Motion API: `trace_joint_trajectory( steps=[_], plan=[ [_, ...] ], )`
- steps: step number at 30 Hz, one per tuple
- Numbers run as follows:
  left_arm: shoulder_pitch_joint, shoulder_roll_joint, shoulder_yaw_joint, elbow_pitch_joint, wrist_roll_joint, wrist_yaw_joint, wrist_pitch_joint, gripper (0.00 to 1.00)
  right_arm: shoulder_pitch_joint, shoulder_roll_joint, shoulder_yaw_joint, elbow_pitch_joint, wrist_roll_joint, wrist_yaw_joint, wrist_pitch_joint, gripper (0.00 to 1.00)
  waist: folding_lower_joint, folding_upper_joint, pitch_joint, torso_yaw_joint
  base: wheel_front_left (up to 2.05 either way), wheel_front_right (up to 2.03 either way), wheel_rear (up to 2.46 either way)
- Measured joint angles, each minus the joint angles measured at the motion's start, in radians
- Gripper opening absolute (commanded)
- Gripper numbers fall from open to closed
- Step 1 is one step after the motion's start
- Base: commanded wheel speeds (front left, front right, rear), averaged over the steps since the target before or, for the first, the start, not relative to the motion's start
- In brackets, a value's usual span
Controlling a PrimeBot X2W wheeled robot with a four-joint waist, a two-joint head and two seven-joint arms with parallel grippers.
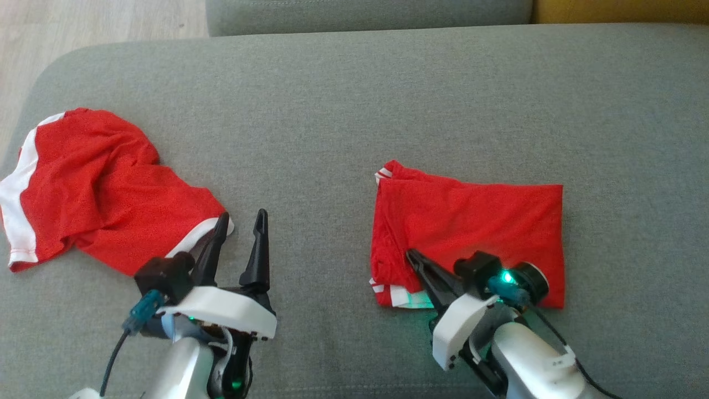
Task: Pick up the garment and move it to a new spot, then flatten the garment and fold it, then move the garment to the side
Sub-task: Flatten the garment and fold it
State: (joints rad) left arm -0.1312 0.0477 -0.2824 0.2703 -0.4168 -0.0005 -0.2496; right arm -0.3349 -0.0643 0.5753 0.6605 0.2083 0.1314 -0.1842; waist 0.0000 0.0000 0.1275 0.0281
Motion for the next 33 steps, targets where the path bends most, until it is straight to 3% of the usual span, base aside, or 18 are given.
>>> trace_joint_trajectory(
  steps=[8,16,33],
  plan=[
    [0.0,0.0,0.0,0.011,0.0,0.0,0.0,1.0,-0.002,-0.014,0.041,0.042,-0.046,0.0,0.094,0.0,0.0,0.0,0.001,-0.005,0.0,0.0,0.0],
    [0.0,0.0,-0.003,0.016,-0.011,0.0,0.0,1.0,-0.028,-0.015,0.065,0.052,-0.068,0.0,0.107,0.0,0.0,0.0,0.011,0.005,0.0,0.0,0.0],
    [-0.002,0.0,-0.01,0.023,-0.035,0.0,0.0,1.0,-0.09,-0.007,0.171,-0.006,0.105,0.0,0.114,0.0,0.0,0.0,0.025,0.019,0.0,0.0,0.0]
  ],
)
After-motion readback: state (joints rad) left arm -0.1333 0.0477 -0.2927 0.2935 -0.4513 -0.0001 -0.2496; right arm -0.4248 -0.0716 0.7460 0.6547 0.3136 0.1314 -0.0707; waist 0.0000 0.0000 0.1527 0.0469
